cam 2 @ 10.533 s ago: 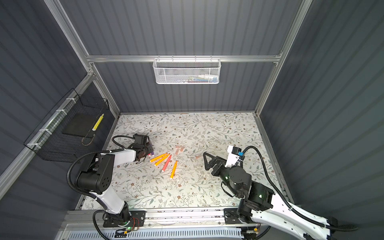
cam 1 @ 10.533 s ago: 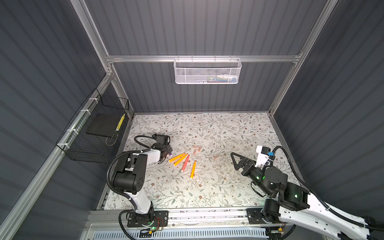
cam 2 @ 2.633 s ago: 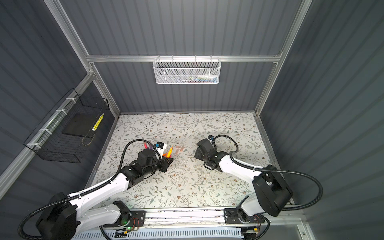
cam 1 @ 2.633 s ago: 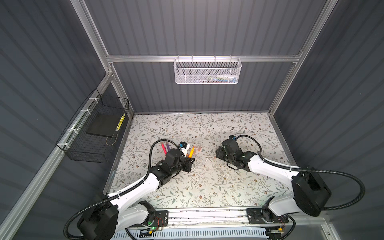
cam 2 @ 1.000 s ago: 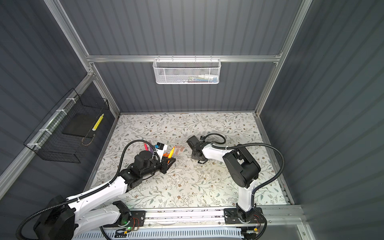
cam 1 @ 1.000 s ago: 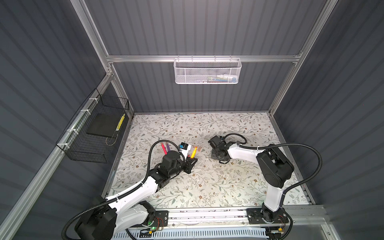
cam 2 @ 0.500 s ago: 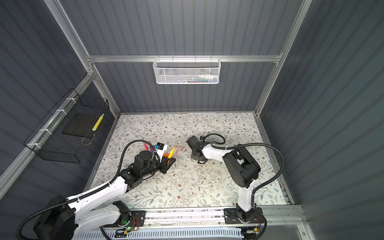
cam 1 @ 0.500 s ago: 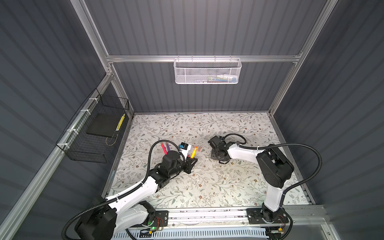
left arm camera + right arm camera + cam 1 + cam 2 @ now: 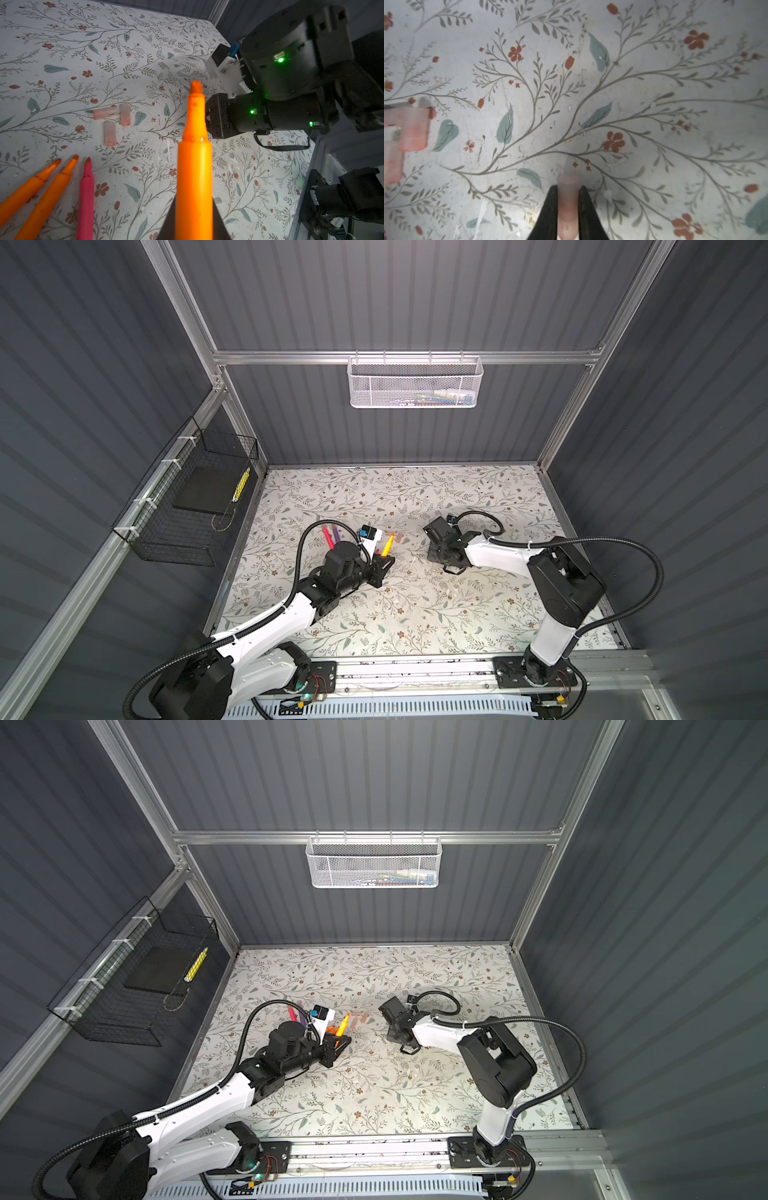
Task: Insert the pens into the pen caps
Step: 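Lift the pink cap with the right gripper, then bring the pink cap toward the orange marker tip while the left gripper raises the marker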
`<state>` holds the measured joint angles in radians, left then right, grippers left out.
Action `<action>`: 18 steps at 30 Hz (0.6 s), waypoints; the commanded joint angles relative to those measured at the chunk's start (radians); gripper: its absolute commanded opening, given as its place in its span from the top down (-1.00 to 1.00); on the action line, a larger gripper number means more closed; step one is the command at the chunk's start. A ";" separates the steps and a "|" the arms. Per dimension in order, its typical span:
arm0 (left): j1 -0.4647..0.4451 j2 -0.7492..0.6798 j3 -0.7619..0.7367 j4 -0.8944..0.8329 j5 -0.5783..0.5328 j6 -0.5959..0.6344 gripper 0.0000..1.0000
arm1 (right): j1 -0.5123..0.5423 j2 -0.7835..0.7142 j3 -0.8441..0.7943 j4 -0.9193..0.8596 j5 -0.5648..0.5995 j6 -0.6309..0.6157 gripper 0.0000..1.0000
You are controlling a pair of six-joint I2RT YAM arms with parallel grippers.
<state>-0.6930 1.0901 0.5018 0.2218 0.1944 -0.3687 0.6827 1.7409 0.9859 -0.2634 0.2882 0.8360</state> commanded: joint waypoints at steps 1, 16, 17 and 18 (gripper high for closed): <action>-0.003 -0.015 0.015 -0.014 -0.002 0.020 1.00 | 0.002 -0.095 -0.056 0.072 0.036 0.028 0.90; -0.071 -0.081 0.093 -0.100 -0.090 -0.202 1.00 | 0.003 -0.709 -0.378 0.289 -0.013 0.026 0.98; -0.113 -0.079 0.104 -0.116 -0.140 -0.169 1.00 | 0.004 -0.748 -0.393 0.295 -0.027 0.024 0.98; -0.168 -0.072 0.111 -0.113 -0.178 -0.134 1.00 | 0.004 -0.785 -0.407 0.297 -0.035 0.026 0.98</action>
<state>-0.7696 1.0210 0.5716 0.1059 0.1093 -0.5522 0.6823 1.0336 0.6086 -0.0139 0.2836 0.8654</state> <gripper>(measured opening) 0.170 0.157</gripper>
